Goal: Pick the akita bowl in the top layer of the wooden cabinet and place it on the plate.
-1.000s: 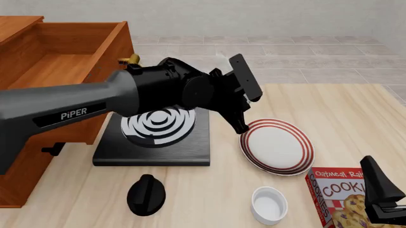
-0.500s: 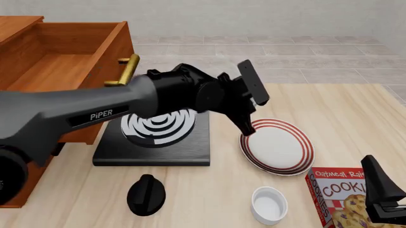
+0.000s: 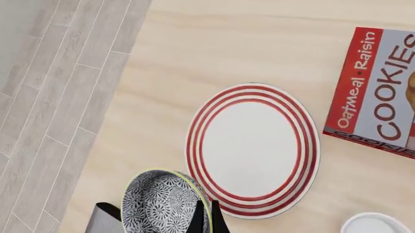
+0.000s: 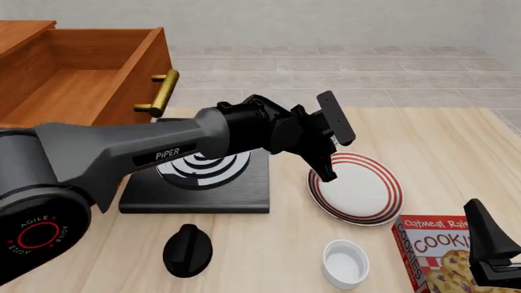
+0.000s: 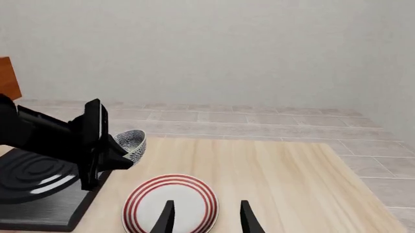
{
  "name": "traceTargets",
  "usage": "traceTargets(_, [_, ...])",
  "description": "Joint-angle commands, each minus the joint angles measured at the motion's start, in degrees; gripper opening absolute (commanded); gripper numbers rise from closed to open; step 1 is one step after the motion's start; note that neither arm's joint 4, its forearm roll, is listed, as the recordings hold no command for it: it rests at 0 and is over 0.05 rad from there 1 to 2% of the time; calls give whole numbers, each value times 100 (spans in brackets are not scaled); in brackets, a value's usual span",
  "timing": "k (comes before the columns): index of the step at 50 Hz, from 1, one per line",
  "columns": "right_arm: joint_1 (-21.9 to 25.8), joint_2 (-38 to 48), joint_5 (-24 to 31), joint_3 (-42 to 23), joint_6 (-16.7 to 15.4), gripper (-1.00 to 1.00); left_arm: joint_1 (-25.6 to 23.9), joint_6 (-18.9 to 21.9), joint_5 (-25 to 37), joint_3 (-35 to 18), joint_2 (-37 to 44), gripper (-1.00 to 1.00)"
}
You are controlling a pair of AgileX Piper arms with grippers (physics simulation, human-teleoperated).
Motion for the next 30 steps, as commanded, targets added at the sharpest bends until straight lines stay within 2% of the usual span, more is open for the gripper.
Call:
traceTargets(1, [-2,0,-6,0,24,100,-25,-26,29,-323,303,-100])
traceTargets(15, [-21,1,2,-1,49,100,-32,-9,58,-625,622,-100])
traceTargets(30, [-23,9,11,-14,66,100,-212,-257,394,-1354,1060,-100])
